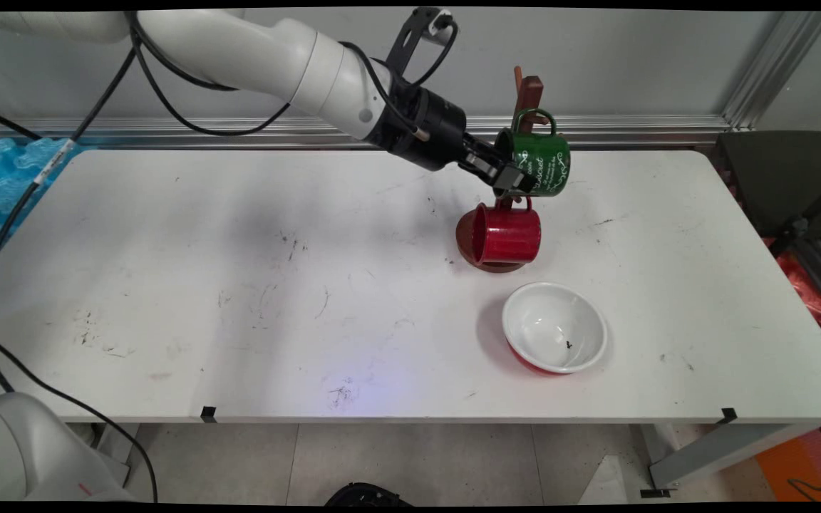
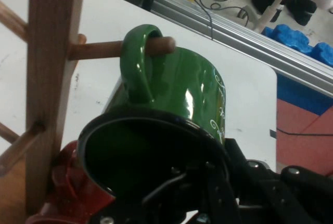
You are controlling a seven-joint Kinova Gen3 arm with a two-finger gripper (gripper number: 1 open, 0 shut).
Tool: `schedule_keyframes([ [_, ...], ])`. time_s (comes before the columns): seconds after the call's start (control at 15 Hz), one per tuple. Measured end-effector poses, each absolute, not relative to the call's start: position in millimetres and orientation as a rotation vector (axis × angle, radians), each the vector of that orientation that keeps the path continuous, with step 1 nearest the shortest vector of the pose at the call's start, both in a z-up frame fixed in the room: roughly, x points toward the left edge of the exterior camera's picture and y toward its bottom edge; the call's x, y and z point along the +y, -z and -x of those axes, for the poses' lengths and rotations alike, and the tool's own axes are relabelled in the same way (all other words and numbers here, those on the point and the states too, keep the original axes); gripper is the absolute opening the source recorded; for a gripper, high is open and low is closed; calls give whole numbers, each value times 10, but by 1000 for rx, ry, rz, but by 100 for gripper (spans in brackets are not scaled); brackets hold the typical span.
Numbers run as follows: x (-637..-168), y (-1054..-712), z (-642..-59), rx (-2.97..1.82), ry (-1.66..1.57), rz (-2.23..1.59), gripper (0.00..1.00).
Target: Place the picked object on the table
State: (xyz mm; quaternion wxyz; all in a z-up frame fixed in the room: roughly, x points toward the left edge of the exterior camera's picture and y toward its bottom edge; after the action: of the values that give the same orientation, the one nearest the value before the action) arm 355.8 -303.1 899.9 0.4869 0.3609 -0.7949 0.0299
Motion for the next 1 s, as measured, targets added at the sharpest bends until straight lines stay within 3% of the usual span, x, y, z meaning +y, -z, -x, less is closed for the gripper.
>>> schedule_keyframes([
  [1.0, -2762, -9294, -3723, -2020, -17, -837, 0],
])
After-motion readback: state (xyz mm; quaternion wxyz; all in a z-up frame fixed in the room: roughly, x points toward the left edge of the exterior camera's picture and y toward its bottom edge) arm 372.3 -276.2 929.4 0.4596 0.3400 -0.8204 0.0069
